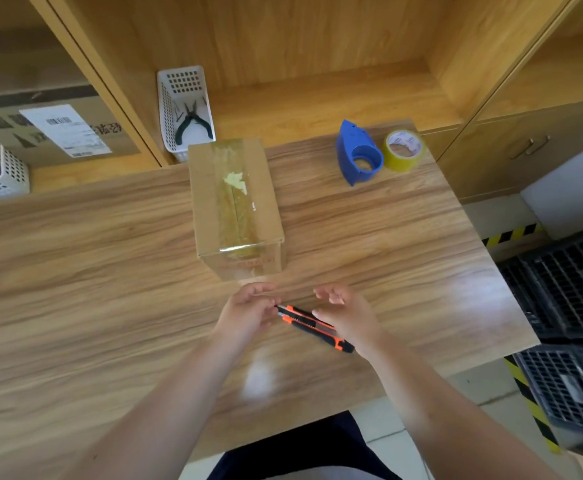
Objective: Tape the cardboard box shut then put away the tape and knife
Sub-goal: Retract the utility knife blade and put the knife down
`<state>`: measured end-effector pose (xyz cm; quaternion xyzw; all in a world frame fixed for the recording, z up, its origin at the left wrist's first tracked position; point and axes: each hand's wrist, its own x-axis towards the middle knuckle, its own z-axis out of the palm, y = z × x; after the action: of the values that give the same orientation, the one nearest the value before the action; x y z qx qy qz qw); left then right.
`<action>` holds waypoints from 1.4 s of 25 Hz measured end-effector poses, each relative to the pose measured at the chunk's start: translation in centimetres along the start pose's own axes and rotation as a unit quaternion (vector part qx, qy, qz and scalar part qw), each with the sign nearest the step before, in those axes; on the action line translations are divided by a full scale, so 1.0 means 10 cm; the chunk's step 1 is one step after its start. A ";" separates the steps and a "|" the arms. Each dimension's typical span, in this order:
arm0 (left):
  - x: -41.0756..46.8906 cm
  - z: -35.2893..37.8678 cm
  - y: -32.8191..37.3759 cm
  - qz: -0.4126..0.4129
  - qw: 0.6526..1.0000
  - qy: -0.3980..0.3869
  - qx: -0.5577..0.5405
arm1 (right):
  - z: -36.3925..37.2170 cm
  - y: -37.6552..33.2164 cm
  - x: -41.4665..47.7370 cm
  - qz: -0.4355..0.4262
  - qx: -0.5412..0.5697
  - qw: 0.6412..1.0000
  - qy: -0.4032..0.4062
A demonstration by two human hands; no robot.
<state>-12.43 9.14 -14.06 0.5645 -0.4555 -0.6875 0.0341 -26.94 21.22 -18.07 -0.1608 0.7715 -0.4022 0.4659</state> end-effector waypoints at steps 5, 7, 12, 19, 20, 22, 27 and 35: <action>0.06 -0.09 -0.32 -0.054 0.998 -0.011 -0.027 | 0.16 0.21 -0.04 -0.056 -0.225 0.972 0.035; 0.10 -0.11 -0.44 -0.077 0.996 -0.025 -0.030 | 0.21 0.32 -0.04 -0.101 -0.350 0.930 0.051; 0.14 -0.04 -0.64 -0.129 0.987 -0.048 -0.088 | 0.35 0.54 -0.05 -0.149 -0.423 0.888 0.097; 0.19 0.16 -0.64 -0.127 0.980 -0.093 -0.126 | 0.37 0.54 -0.09 -0.147 -0.319 0.933 0.078; 0.17 0.20 -0.61 -0.117 0.980 -0.101 -0.122 | 0.36 0.52 -0.12 -0.148 -0.290 0.943 0.074; 0.16 0.28 -0.54 -0.095 0.982 -0.114 -0.116 | 0.29 0.47 -0.21 -0.153 -0.240 0.955 0.081; 0.08 0.46 -0.28 -0.026 0.984 -0.147 -0.100 | -0.01 0.26 -0.37 -0.102 -0.081 0.985 0.115; 0.04 0.82 0.23 0.042 0.985 -0.152 -0.075 | -0.47 -0.31 -0.29 0.084 0.146 0.984 -0.058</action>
<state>-20.24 12.39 -13.23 0.4296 -0.4256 -0.7957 0.0352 -29.86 23.30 -12.80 -0.0486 0.6870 -0.4604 0.5601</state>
